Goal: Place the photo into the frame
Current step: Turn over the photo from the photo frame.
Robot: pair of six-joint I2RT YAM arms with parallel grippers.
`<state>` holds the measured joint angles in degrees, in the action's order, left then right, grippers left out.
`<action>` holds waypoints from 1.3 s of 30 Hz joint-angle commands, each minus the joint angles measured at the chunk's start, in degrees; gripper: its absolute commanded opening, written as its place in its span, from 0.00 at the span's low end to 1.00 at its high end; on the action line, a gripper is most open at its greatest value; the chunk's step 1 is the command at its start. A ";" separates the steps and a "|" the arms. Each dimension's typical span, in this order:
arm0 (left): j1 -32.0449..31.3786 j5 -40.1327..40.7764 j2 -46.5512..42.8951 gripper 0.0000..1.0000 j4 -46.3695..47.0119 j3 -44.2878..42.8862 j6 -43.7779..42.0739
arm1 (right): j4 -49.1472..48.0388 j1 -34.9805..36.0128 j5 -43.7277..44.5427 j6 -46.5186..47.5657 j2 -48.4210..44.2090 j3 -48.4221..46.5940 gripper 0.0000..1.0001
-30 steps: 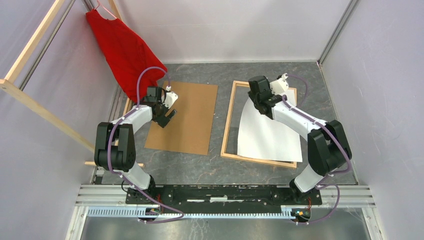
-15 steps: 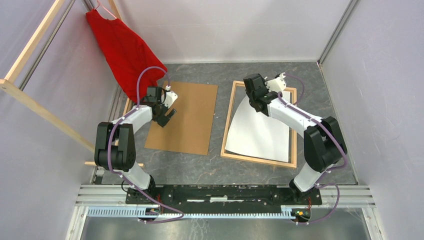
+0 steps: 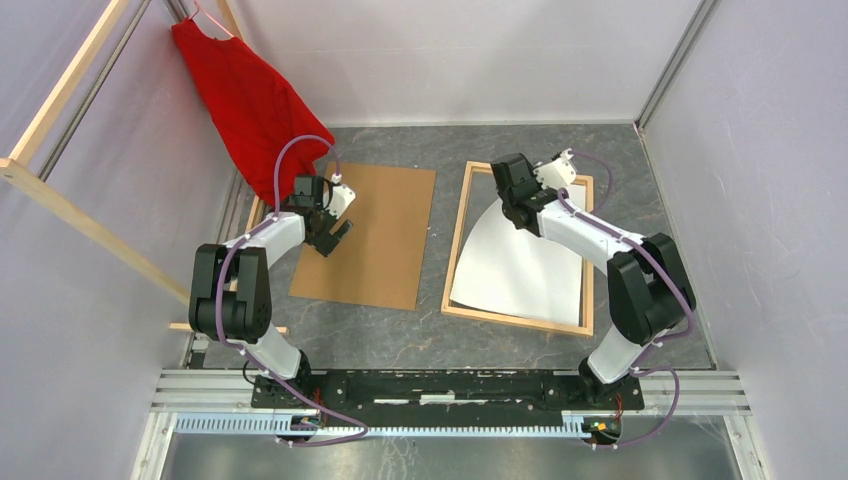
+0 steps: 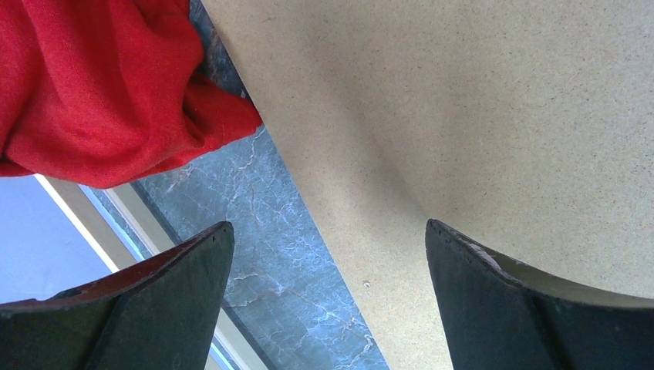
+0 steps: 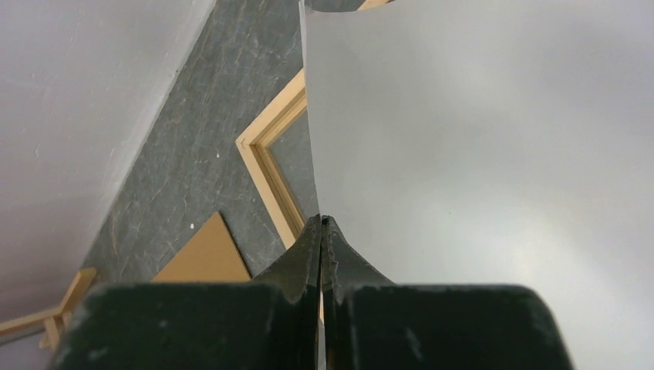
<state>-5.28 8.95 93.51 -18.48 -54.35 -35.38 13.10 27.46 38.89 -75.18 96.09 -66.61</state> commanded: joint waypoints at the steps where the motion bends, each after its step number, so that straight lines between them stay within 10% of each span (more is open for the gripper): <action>1: 0.08 0.92 0.19 1.00 1.74 0.37 -0.26 | -5.67 -2.02 -7.00 10.11 1.70 -2.59 0.00; 25: 0.05 1.47 0.17 1.00 1.78 0.87 -0.92 | -3.88 -3.04 -13.05 26.15 2.61 -3.67 0.00; 39: 0.09 1.78 0.97 1.00 0.50 -0.17 -0.66 | -8.26 -4.96 -25.44 31.43 4.40 -4.61 0.88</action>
<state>-5.28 10.39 93.62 -18.11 -53.95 -35.40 8.95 22.37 17.34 -46.33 100.22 -70.59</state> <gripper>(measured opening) 0.994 0.813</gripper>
